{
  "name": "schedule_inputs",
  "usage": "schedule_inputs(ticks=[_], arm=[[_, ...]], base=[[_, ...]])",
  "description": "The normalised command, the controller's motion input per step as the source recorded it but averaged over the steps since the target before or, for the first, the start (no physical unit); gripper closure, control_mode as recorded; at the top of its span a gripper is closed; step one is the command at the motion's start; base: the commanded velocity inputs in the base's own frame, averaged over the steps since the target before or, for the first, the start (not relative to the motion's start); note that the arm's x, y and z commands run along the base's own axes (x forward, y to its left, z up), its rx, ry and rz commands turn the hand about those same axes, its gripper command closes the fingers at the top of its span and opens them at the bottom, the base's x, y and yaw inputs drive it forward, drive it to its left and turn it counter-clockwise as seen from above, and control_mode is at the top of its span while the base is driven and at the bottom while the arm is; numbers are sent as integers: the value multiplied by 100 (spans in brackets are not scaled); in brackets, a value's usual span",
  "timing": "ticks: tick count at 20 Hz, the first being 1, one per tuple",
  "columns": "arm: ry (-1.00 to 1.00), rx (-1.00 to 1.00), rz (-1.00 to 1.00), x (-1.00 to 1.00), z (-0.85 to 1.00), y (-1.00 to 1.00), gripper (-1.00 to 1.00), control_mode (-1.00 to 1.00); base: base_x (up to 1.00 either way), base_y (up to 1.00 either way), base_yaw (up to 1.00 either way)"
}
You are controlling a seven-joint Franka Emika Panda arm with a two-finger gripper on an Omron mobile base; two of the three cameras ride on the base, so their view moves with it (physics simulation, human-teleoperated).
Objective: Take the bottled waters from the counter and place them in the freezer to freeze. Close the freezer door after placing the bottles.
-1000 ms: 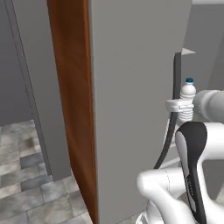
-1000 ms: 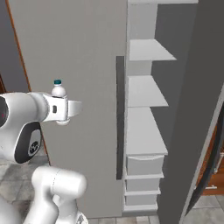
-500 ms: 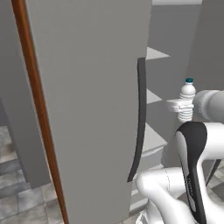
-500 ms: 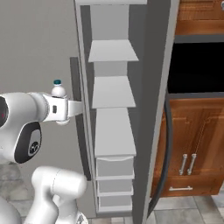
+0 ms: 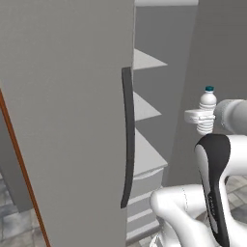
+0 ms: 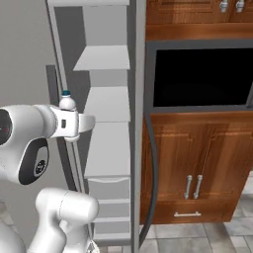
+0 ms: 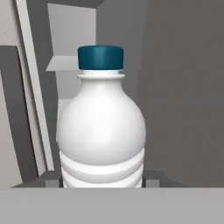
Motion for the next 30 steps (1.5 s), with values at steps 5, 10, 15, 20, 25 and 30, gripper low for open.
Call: schedule_inputs(ticks=[5,10,15,20,25,30], arm=[[0,0,0,0,0,0,100,100],[0,0,0,0,0,0,100,100],[0,0,0,0,0,0,100,100],[0,0,0,0,0,0,100,100],[0,0,0,0,0,0,100,100],[0,0,0,0,0,0,100,100]], base=[[8,-1,9],[13,0,9],[22,0,6],[30,0,0],[24,0,0],[24,-1,0]])
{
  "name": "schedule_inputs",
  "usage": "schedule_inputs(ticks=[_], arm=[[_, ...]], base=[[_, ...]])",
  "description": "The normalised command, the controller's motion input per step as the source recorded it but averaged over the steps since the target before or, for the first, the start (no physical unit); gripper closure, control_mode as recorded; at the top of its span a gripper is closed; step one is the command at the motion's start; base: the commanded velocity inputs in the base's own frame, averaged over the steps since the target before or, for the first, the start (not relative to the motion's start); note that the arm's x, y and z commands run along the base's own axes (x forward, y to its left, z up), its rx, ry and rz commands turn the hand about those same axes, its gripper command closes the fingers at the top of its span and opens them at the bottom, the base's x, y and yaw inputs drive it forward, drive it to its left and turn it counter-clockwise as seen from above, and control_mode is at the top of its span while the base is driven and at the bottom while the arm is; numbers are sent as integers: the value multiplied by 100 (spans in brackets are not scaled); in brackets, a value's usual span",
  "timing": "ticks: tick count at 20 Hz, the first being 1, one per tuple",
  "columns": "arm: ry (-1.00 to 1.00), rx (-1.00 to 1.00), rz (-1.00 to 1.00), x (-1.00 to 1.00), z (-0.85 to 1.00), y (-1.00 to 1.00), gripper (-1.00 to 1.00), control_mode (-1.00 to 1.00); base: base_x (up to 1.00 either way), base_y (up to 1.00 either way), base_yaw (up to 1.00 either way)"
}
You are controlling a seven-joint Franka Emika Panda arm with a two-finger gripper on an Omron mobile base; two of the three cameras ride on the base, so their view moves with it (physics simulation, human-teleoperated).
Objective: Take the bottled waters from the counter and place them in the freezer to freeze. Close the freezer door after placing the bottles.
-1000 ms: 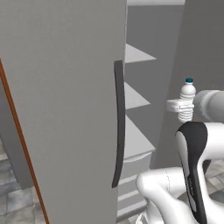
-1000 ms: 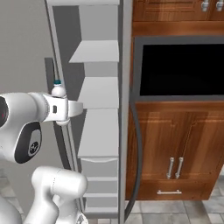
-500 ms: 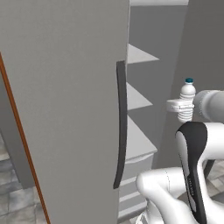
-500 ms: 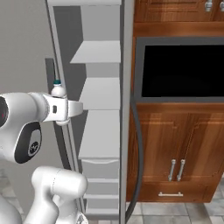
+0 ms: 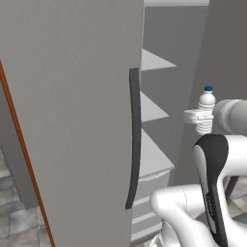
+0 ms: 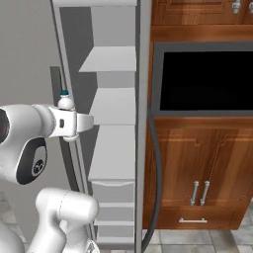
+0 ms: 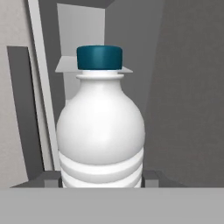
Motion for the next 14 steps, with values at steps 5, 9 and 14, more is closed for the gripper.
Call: schedule_inputs(ticks=[5,9,14], arm=[[0,0,0,0,0,0,100,100],[0,0,0,0,0,0,100,100],[0,0,0,0,0,0,100,100]], base=[[49,-6,0],[48,0,0],[34,0,0]])
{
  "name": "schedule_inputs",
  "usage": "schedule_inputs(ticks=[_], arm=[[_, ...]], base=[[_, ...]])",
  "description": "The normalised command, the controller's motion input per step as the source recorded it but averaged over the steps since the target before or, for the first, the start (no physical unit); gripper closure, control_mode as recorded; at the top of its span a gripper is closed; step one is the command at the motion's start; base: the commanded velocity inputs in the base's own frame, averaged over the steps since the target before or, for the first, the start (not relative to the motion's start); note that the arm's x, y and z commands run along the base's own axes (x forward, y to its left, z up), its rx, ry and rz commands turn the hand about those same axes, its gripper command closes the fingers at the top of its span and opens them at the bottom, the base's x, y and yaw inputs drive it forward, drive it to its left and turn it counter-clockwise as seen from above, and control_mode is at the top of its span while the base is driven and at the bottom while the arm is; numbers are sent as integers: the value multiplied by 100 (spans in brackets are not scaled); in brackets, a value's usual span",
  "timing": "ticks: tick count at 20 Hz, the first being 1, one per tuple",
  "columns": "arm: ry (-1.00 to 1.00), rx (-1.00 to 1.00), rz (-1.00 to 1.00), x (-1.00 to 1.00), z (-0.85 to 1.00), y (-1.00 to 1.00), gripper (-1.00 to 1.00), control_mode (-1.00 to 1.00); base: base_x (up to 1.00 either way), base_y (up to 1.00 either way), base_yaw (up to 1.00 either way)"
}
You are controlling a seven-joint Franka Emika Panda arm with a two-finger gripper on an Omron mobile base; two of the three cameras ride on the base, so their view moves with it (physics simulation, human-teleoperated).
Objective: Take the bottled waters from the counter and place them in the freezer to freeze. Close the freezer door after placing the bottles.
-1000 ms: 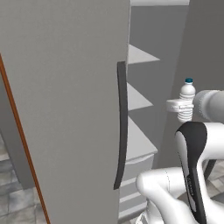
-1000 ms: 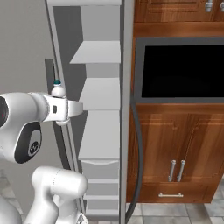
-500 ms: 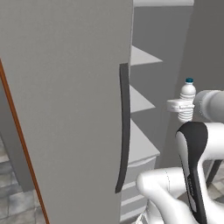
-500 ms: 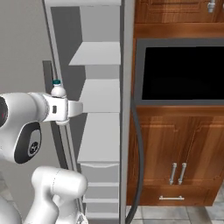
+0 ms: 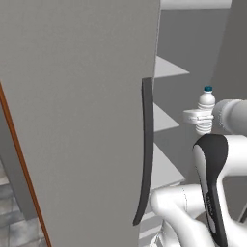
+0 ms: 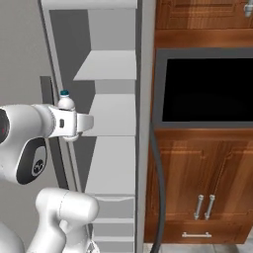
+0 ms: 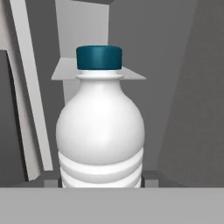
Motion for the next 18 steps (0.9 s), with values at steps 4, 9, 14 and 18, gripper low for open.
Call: schedule_inputs(ticks=[4,9,14,18], arm=[[0,0,0,0,0,0,100,100],[0,0,0,0,0,0,100,100],[0,0,0,0,0,0,100,100],[0,0,0,0,0,0,100,100]], base=[[36,-10,2],[33,-17,4],[23,-29,11],[21,-32,10]])
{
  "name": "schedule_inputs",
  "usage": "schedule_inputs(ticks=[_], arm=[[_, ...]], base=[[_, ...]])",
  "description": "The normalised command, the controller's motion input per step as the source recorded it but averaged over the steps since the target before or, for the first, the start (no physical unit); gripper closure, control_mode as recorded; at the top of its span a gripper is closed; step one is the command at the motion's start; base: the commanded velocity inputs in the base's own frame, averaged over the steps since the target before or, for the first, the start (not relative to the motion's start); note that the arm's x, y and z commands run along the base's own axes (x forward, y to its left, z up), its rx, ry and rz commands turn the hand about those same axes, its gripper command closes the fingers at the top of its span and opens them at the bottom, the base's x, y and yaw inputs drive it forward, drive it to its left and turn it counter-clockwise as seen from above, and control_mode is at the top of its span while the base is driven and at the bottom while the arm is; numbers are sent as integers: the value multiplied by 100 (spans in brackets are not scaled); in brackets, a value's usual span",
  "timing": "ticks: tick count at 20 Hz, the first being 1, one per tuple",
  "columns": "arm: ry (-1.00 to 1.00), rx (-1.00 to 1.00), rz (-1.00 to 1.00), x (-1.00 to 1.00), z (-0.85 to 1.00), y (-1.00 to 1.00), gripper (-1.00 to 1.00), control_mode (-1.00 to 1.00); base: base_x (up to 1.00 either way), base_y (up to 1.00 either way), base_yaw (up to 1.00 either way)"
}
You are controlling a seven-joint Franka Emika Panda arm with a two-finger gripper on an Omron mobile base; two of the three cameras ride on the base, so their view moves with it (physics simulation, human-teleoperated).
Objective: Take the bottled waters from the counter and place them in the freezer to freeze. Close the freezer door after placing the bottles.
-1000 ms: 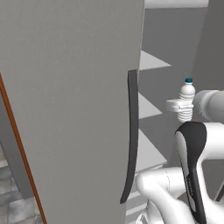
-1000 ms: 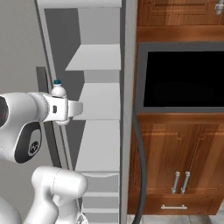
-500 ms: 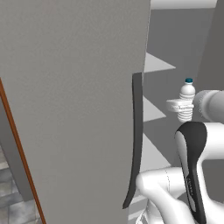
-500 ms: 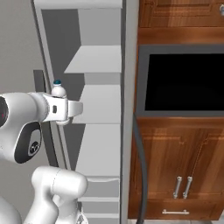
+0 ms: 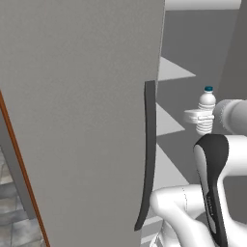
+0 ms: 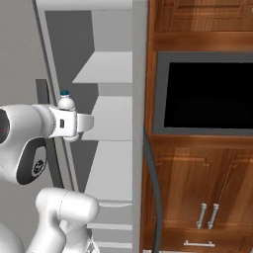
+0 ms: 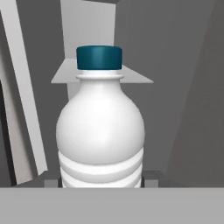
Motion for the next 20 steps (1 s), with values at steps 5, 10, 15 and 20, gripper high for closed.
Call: schedule_inputs(ticks=[5,10,15,20], arm=[[0,0,0,0,0,0,100,100],[0,0,0,0,0,0,100,100],[0,0,0,0,0,0,100,100],[0,0,0,0,0,0,100,100]], base=[[15,-36,7],[11,-37,6],[10,-50,2],[0,-46,0]])
